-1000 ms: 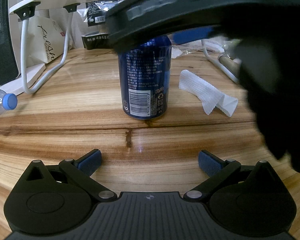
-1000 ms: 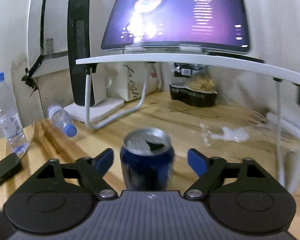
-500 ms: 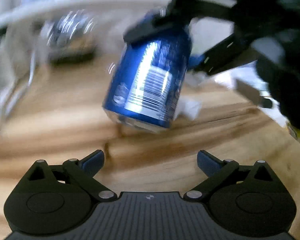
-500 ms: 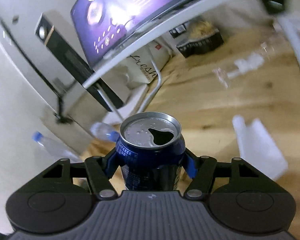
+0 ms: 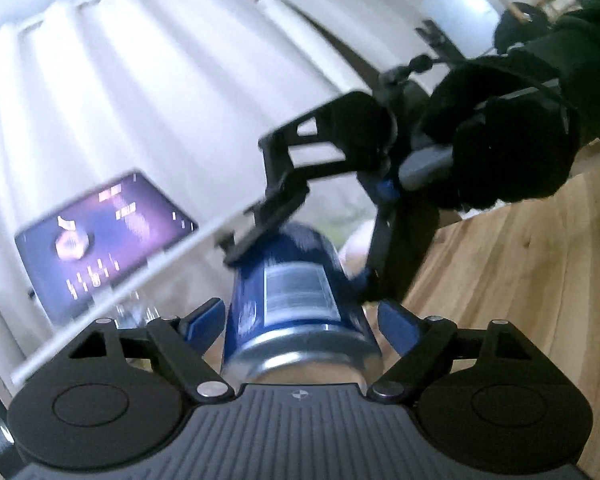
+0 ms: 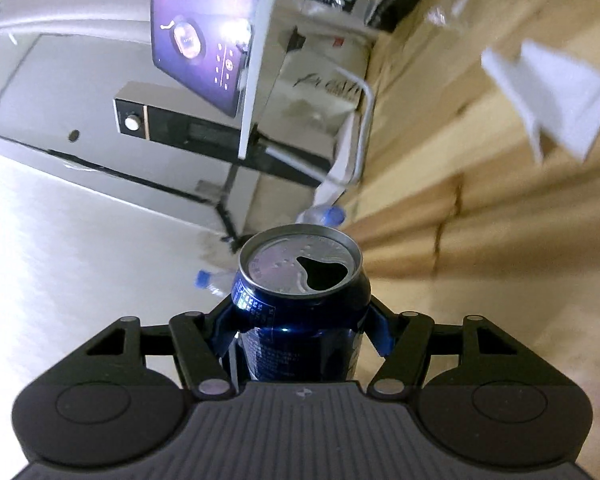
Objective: Clean container
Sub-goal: 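Pass the Pepsi can from the right tool into the left tool's fingers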
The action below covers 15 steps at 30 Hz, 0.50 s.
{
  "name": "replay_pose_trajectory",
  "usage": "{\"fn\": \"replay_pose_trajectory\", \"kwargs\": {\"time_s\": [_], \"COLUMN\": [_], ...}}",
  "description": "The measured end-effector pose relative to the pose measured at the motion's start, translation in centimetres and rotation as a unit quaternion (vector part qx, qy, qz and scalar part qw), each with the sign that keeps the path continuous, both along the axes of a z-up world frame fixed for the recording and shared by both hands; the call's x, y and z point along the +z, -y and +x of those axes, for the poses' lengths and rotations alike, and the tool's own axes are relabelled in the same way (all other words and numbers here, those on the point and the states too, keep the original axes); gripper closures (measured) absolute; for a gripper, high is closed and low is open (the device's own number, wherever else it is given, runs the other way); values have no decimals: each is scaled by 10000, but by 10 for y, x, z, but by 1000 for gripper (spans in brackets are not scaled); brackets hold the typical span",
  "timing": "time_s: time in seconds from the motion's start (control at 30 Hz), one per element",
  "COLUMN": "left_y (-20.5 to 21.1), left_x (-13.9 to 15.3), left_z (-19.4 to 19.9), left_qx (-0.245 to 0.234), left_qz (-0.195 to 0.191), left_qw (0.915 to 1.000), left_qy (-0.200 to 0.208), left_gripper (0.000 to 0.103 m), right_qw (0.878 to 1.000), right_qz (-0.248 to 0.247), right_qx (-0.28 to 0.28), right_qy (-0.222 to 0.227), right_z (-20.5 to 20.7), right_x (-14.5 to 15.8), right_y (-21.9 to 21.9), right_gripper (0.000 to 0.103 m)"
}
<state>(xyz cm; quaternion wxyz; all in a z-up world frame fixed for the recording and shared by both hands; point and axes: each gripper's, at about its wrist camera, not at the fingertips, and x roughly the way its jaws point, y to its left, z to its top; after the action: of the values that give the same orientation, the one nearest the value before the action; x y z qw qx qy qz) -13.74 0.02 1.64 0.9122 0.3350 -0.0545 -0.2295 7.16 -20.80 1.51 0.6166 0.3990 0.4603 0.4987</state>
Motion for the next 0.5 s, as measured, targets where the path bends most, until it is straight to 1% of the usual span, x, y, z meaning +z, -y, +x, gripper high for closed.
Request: {"fn": "replay_pose_trajectory", "kwargs": {"time_s": [0.1, 0.17, 0.33, 0.37, 0.47, 0.5], "left_y": [3, 5, 4, 4, 2, 2], "left_x": [4, 8, 8, 9, 15, 16], "left_z": [-2, -3, -3, -2, 3, 3], "left_qx": [-86, -123, -137, -111, -8, 22], "left_qz": [182, 242, 233, 150, -271, -388], "left_qw": [9996, 9993, 9995, 9998, 9992, 9985], "left_qy": [175, 241, 170, 92, -309, -377], "left_gripper": [26, 35, 36, 36, 36, 36], "right_qw": [9996, 9994, 9996, 9996, 9996, 9996], "right_qz": [238, 265, 216, 206, 189, 205], "right_qx": [45, 45, 15, 9, -14, -29], "right_qy": [-175, -204, -201, -200, -194, -184], "right_z": [-6, -7, -5, -5, -5, -6], "right_x": [-7, -7, -3, -2, -1, -1], "right_y": [1, 3, 8, 10, 12, 12], "right_gripper": [37, 37, 37, 37, 36, 36]}}
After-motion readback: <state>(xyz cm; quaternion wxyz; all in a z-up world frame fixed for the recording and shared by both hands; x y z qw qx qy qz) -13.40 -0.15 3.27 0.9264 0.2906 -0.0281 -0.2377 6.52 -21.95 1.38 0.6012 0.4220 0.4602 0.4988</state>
